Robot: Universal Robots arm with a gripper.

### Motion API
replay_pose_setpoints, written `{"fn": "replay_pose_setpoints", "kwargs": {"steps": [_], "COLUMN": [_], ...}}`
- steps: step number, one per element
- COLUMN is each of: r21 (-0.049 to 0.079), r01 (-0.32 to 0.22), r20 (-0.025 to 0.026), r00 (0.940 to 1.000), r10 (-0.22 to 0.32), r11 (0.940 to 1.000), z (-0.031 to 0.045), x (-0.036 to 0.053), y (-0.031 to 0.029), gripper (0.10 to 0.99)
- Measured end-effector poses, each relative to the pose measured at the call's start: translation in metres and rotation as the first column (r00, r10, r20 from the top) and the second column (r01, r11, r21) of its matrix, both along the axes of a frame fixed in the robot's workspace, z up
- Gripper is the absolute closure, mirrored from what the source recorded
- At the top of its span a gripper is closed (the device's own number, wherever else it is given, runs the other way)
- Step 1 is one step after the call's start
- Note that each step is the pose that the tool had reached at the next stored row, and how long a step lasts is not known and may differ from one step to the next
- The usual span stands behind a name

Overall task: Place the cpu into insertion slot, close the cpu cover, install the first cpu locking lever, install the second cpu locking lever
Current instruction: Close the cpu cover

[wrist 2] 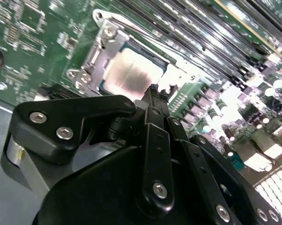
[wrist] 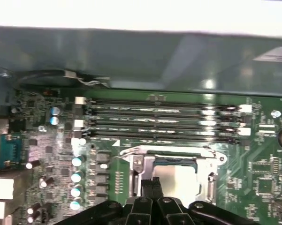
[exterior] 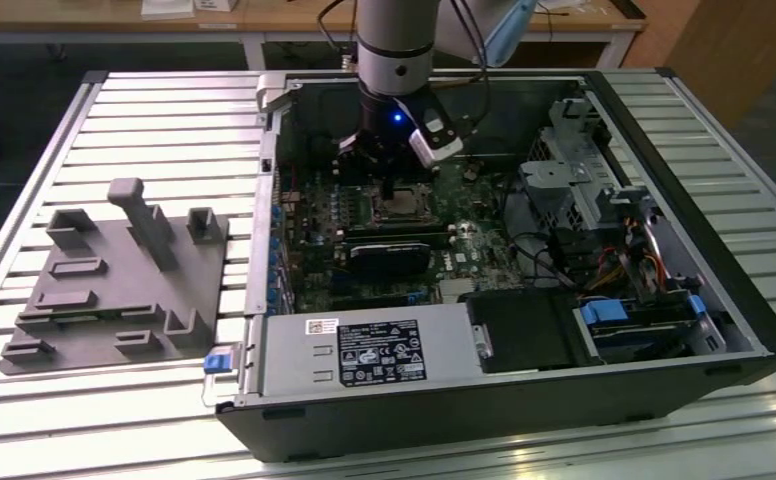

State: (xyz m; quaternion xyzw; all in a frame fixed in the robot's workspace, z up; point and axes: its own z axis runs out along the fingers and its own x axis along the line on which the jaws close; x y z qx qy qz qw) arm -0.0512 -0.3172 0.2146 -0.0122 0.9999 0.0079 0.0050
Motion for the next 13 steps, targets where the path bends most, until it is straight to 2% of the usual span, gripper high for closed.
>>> {"fn": "replay_pose_setpoints", "kwargs": {"steps": [10,13], "r21": [-0.002,-0.022], "r01": [0.005,0.006], "r20": [0.0002,0.0001], "r00": [1.0,1.0], "r10": [-0.005,-0.006], "r11": [1.0,0.9997], "z": [0.0,0.0], "x": [0.0216,0.0219], "y": [-0.0004,-0.0004], "gripper": [0.98,0.98]}}
